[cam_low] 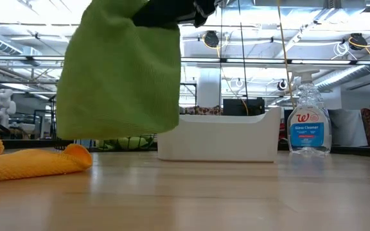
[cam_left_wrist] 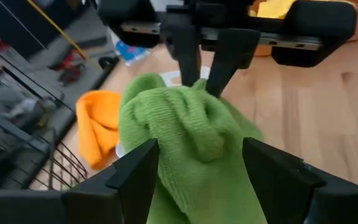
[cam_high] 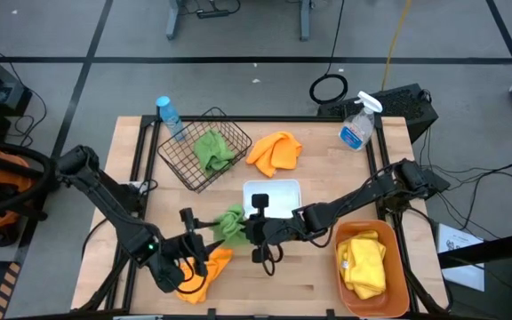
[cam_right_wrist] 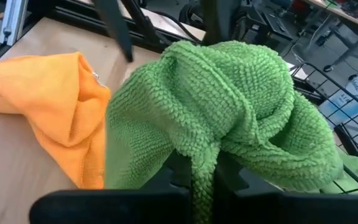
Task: Sort microfiber towel by color & place in baskets
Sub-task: Put the green microfiber towel into the black wire basket
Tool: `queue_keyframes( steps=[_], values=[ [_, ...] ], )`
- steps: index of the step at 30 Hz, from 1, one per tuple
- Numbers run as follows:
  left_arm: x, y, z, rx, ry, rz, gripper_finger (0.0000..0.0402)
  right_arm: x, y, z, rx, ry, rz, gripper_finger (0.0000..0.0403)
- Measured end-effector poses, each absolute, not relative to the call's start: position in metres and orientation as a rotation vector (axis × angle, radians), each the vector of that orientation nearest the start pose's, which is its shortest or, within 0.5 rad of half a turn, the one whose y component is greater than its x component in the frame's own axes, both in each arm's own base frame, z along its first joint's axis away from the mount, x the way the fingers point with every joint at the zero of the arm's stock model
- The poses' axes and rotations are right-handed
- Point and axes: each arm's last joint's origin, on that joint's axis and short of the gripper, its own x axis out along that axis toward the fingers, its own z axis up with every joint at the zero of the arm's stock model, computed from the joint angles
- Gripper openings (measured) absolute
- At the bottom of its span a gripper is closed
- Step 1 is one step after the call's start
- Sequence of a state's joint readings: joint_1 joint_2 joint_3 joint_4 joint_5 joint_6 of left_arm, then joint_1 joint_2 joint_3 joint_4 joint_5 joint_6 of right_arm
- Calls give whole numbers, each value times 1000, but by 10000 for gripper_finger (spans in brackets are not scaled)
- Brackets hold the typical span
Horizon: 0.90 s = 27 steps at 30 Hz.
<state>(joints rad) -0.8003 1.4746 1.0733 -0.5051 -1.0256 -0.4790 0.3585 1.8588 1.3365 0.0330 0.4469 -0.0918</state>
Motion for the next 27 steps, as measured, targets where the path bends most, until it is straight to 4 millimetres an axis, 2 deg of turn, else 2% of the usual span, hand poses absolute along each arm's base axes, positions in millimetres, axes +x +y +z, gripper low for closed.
queue_keyframes(
  steps=[11,16,22,25,27],
  values=[
    [229,-195,261,278,434,369,243,397,134,245,-290,452,-60,10],
    [236,-188,258,168,489,340,288,397,134,245,-292,458,-59,10],
    [249,-179,247,178,555,343,340,396,134,244,-307,467,-56,10],
    [257,-175,240,132,661,239,335,396,133,243,-314,484,-54,10],
    [263,-174,234,127,710,187,313,395,134,242,-317,488,-52,10]
  ],
)
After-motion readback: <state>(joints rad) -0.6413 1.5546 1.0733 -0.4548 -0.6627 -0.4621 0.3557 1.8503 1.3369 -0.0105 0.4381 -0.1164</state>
